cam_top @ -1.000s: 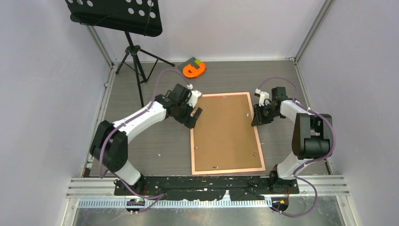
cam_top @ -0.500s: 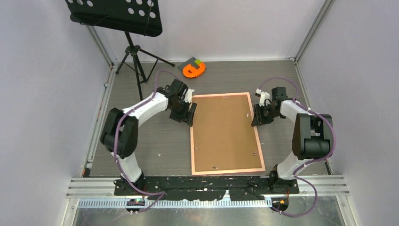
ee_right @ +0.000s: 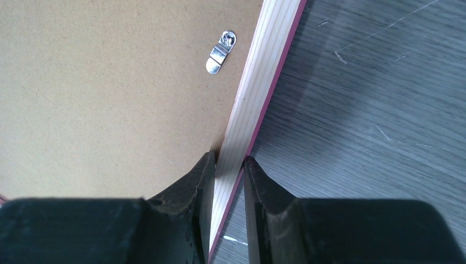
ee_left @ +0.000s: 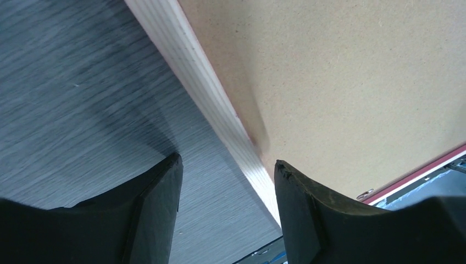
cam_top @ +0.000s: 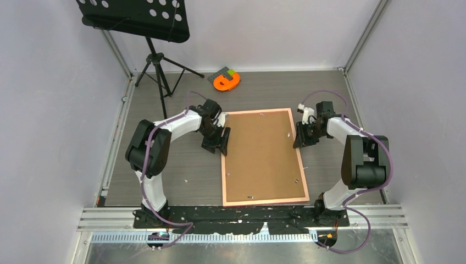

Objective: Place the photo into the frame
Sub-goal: Install the photo frame at the center of the board.

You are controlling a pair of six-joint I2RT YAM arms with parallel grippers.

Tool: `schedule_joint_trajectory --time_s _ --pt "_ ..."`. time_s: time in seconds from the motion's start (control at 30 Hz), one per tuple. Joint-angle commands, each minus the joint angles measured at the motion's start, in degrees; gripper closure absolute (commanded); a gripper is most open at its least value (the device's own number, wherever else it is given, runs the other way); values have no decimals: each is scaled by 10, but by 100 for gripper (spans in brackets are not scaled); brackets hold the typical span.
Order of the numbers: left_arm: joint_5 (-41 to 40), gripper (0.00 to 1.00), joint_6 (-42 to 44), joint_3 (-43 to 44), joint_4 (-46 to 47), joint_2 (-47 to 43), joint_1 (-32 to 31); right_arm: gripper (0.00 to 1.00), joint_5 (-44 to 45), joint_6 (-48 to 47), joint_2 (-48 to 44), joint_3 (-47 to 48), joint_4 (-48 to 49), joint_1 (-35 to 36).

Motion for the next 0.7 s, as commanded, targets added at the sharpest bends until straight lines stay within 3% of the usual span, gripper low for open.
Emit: schedule_joint_trajectory --time_s 0.0,0.4,0.53,0.67 --pt "26 39 -18 -3 14 3 -7 94 -26 10 -27 19 -4 11" --pt "16 59 -22 -10 21 10 -20 94 -24 19 -20 18 4 12" --pt "8 68 -22 -1 19 25 -21 87 -28 19 -10 21 5 12" --pt "3 72 -18 3 18 33 -21 73 -32 20 1 27 4 12"
